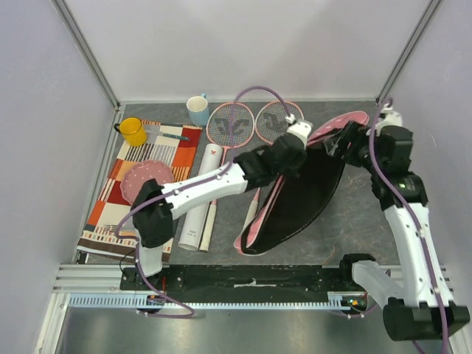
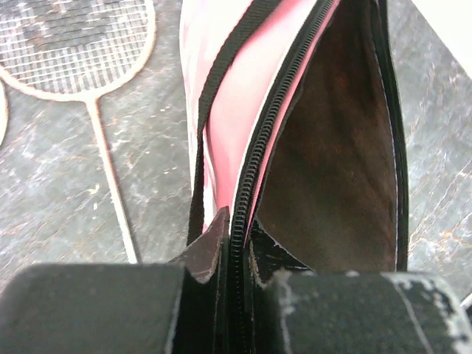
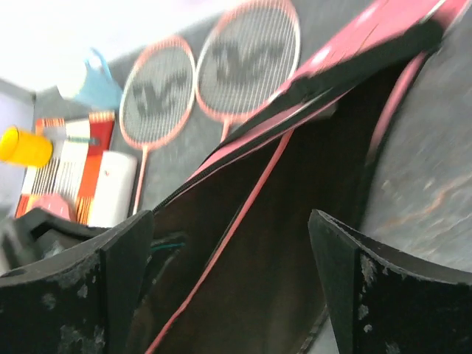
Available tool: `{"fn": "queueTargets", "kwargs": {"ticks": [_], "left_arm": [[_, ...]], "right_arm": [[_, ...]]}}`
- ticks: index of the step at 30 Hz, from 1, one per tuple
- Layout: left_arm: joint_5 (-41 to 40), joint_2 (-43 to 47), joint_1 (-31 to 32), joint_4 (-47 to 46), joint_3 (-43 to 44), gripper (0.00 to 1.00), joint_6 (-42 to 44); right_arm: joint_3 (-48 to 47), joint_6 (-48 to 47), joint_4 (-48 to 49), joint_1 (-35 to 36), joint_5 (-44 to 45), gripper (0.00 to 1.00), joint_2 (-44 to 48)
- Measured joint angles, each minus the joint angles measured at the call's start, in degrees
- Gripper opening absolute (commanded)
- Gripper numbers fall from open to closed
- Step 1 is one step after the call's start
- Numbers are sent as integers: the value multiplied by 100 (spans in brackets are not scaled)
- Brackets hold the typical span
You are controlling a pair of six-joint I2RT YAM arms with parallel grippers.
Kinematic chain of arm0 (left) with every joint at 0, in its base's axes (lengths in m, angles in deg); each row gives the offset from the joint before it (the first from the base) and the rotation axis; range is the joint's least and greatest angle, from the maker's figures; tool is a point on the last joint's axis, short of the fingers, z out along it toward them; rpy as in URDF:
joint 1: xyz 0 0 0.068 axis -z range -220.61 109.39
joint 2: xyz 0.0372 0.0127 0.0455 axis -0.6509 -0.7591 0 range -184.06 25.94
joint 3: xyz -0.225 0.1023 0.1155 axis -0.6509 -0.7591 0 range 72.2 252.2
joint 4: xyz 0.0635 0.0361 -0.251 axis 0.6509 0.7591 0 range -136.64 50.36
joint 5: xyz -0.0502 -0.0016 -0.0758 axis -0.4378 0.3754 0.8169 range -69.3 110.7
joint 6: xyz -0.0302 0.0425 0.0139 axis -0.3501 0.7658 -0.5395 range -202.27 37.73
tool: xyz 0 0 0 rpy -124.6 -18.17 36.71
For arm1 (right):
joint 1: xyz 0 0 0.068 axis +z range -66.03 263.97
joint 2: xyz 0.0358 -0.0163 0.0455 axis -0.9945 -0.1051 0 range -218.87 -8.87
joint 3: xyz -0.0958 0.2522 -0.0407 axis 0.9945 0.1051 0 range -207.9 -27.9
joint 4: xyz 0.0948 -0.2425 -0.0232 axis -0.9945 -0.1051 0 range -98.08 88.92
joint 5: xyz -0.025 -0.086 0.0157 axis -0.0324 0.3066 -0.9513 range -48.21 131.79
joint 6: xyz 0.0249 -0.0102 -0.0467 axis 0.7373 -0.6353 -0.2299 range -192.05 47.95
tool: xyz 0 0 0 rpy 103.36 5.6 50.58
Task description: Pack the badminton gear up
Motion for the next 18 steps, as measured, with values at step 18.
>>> {"fn": "queueTargets", "kwargs": {"ticks": [18], "left_arm": [[302,2625,-1563,599,-1047,2,-691]], "right_arm": [[-1220,-205,-37,120,1679,88,-1200]]}}
